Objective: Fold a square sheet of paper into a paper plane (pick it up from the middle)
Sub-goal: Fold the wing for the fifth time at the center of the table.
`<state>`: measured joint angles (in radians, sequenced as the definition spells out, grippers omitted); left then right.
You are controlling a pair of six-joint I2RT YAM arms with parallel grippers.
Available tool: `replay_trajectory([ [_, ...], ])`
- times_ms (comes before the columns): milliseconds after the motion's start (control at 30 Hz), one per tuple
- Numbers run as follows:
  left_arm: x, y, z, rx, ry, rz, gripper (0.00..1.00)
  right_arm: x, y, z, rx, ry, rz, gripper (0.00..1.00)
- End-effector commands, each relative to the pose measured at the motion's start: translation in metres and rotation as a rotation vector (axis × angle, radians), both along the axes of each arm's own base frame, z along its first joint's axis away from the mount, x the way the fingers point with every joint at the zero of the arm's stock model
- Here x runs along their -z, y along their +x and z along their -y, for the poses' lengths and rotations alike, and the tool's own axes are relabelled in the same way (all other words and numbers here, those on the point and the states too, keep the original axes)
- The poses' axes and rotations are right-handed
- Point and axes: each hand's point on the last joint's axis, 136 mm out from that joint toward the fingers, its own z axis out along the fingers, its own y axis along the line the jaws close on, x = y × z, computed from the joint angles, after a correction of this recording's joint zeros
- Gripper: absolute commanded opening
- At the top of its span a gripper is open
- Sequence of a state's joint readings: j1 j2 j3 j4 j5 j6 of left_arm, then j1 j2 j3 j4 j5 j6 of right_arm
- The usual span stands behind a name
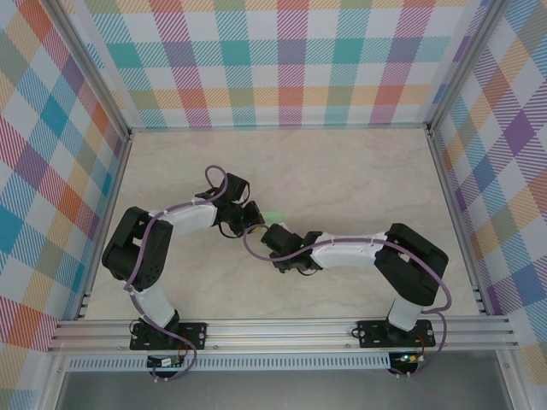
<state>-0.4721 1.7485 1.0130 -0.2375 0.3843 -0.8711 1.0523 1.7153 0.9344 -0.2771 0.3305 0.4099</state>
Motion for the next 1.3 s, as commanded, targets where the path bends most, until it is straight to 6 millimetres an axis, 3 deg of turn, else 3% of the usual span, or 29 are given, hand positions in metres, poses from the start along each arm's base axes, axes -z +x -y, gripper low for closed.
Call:
replay_trajectory([
  [0, -0.001, 0.004, -0.002, -0.008, -0.007, -0.021, 0.06, -0.001, -0.007, 0.000, 0.008, 0.000, -0.017, 0.26],
  [300, 0.001, 0.004, -0.002, -0.009, -0.007, -0.029, 0.06, 0.005, -0.012, 0.001, 0.027, 0.010, -0.054, 0.16],
  [700, 0.000, 0.004, -0.002, -0.008, -0.005, -0.027, 0.05, 0.021, -0.019, 0.004, 0.070, 0.039, -0.134, 0.16],
  [833, -0.001, 0.003, -0.002, -0.008, -0.007, -0.024, 0.05, 0.010, -0.018, 0.002, 0.069, 0.070, -0.122, 0.15],
  [1067, -0.004, 0.004, -0.001, -0.008, -0.014, -0.022, 0.04, -0.011, -0.009, 0.002, 0.053, 0.098, -0.067, 0.26],
  [1267, -0.001, -0.001, -0.002, -0.007, -0.008, -0.056, 0.04, -0.011, 0.004, -0.002, 0.036, 0.049, -0.016, 0.29],
])
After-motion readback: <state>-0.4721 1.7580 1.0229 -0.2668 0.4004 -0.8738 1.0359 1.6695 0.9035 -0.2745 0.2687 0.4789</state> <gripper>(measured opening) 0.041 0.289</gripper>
